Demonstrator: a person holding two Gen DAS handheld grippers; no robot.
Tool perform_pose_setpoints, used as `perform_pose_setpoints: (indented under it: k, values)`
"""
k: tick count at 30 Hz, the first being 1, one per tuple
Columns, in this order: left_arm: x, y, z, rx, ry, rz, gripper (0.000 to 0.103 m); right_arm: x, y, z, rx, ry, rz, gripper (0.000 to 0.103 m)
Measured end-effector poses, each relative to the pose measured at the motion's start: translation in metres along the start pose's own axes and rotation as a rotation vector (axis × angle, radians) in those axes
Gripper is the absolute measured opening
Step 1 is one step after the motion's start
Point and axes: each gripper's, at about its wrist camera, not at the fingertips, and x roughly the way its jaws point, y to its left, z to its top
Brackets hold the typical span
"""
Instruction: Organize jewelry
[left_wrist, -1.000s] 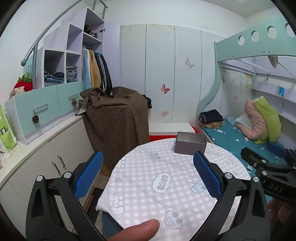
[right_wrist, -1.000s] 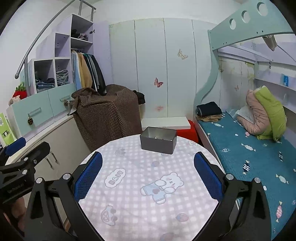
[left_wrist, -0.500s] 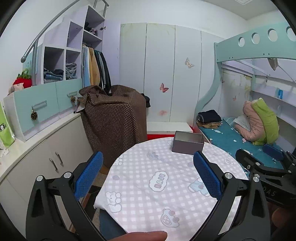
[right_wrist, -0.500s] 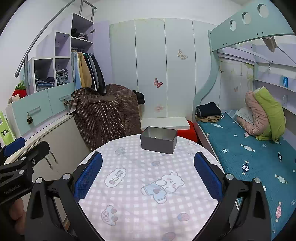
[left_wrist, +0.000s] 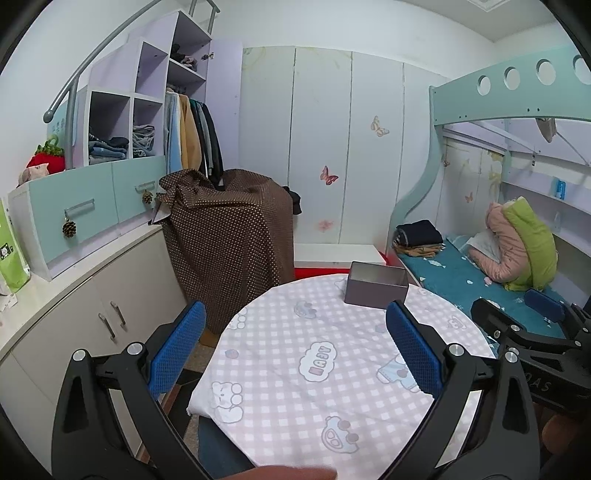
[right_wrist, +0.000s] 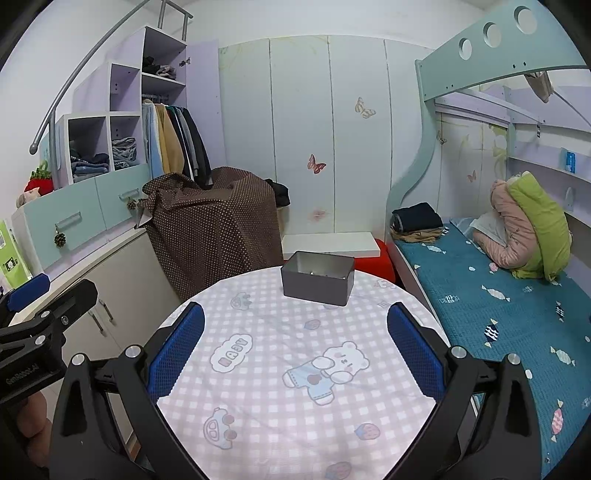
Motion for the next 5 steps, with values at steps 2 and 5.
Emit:
perform_pose_setpoints:
  k: [2,5]
  values:
    - [0.0011,0.0013,-0.0012,-0.006,0.004,0.001,0.098,-0.0003,0.0001,0.0001,0.0,-0.001,-0.001,0.096]
    - [0.0021,0.0025,-0.0021,-0.009,0.007,0.002,0.098,-0.0004,0.0004,0.0003,0.002,0.0,0.0,0.096]
